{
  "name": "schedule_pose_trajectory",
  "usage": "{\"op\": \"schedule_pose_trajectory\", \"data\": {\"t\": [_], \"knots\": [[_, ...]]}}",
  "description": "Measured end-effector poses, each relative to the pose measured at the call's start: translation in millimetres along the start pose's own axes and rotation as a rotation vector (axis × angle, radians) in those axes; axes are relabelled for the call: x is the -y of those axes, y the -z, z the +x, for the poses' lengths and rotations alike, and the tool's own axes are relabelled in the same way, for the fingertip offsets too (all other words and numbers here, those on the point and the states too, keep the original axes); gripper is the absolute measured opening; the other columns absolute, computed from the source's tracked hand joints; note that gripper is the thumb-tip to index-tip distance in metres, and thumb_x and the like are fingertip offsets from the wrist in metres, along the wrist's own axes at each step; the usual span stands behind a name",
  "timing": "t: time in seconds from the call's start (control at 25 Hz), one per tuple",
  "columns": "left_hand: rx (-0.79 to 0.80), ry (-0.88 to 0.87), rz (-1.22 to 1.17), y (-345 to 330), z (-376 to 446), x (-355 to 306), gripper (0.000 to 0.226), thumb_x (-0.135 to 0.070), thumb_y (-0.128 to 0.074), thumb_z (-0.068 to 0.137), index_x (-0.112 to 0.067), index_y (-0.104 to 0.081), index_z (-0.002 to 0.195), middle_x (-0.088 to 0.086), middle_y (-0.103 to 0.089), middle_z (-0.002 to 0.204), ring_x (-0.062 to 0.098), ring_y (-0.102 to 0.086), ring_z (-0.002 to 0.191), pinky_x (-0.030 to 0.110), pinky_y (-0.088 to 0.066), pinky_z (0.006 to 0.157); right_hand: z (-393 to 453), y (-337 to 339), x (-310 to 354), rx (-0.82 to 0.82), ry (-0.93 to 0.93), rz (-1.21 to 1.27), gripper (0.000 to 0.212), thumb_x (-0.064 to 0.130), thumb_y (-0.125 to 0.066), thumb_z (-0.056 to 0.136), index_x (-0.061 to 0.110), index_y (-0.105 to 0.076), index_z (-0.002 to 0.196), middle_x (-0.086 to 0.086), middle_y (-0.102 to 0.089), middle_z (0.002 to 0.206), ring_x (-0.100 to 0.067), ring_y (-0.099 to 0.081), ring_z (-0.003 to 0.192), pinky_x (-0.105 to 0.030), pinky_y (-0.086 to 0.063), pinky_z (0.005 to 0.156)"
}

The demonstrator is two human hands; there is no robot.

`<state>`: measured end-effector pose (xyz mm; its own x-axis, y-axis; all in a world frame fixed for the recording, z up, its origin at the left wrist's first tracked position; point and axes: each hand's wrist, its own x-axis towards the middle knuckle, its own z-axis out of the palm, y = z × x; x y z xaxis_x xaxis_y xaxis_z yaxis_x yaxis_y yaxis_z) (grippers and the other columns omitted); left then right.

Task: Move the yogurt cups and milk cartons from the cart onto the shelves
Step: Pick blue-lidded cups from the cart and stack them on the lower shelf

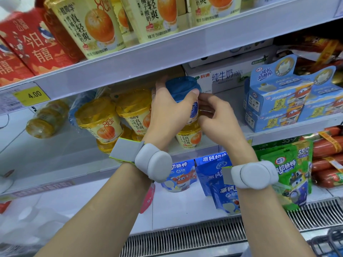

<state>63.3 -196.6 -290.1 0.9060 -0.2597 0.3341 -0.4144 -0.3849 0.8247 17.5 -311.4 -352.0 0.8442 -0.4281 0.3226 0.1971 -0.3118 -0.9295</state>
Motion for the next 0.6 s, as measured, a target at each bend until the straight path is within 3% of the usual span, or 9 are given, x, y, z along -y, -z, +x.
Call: {"op": "schedule_pose_trajectory", "data": {"t": [0.16,0.32,0.4,0.6], "knots": [[0.025,0.006,-0.028,1.8,-1.9,0.5,0.060,-0.035,-0.075,0.090,-0.023,-0.042,0.139,-0.011,-0.053,0.120,0.007,-0.054,0.110,0.015,-0.047,0.085,-2.0,2.3,-4.4,0.050,0.025,-0.037,0.061,0.001,-0.065,0.083,0.014,-0.052,0.141,0.001,-0.066,0.125,-0.013,-0.062,0.116,-0.030,-0.053,0.100],[0.028,-0.005,-0.032,3.8,-3.4,1.8,0.051,-0.036,-0.073,0.091,-0.029,-0.042,0.130,-0.008,-0.054,0.121,0.011,-0.056,0.114,0.030,-0.054,0.096,-6.6,-3.7,-5.6,0.110,0.035,-0.078,0.072,0.009,-0.075,0.083,0.023,-0.042,0.145,0.013,-0.061,0.123,-0.006,-0.060,0.115,-0.016,-0.048,0.093],[0.032,-0.002,-0.017,4.4,-3.6,2.0,0.050,-0.038,-0.073,0.091,-0.031,-0.041,0.128,-0.007,-0.053,0.121,0.011,-0.056,0.112,0.028,-0.054,0.093,-8.1,-9.5,-8.6,0.115,0.034,-0.124,0.082,0.023,-0.083,0.077,0.028,-0.038,0.145,0.009,-0.059,0.128,-0.005,-0.059,0.114,-0.009,-0.045,0.086],[0.047,0.012,0.028,8.3,-1.8,-0.9,0.058,-0.042,-0.074,0.090,-0.026,-0.042,0.135,-0.009,-0.053,0.120,0.010,-0.056,0.110,0.023,-0.052,0.087,-8.3,-23.4,-18.3,0.066,-0.029,-0.211,0.095,0.041,-0.088,0.068,0.033,-0.033,0.146,0.004,-0.054,0.132,-0.011,-0.053,0.117,-0.018,-0.044,0.085]]}}
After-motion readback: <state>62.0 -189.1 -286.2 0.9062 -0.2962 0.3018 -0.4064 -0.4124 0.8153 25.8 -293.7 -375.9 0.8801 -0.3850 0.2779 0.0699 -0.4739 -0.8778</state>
